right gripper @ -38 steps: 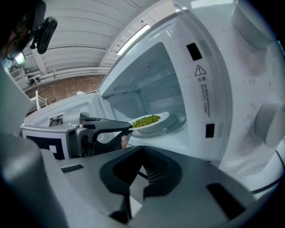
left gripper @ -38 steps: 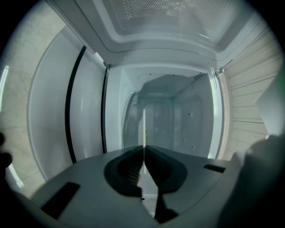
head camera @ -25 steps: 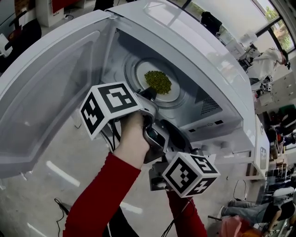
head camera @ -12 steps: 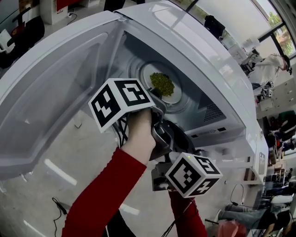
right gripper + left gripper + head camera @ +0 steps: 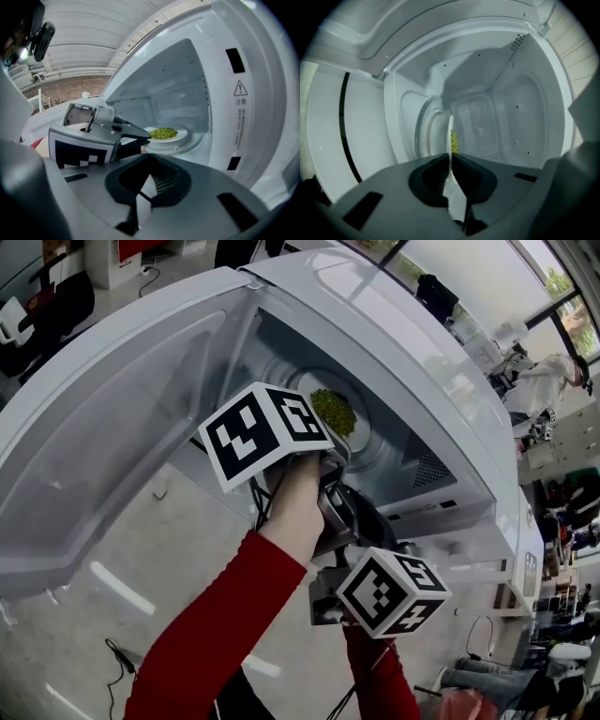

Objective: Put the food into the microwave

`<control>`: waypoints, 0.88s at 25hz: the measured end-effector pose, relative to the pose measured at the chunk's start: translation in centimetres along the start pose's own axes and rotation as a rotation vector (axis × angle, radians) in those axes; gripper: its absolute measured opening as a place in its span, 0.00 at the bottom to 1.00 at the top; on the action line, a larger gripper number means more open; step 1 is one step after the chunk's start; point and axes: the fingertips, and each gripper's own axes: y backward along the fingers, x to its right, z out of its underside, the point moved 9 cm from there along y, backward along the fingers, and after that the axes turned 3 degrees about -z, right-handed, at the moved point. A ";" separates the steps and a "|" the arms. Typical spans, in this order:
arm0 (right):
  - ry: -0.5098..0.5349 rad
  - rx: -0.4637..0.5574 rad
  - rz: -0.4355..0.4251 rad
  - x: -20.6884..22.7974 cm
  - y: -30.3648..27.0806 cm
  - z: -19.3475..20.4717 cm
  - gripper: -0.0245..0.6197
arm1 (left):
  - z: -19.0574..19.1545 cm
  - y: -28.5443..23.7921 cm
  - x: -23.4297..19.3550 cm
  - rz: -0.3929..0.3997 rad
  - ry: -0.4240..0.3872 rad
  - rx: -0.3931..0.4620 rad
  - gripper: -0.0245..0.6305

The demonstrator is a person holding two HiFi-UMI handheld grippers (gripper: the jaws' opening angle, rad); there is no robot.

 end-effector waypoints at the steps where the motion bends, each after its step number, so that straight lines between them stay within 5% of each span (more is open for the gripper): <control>1: 0.000 -0.002 0.002 0.0 0.0 0.0 0.06 | -0.1 0.0 0.1 -0.007 -0.013 0.004 0.07; 22: 0.040 -0.027 0.036 0.6 -0.1 -0.8 0.06 | -1.0 0.4 1.1 -0.149 -0.316 0.094 0.13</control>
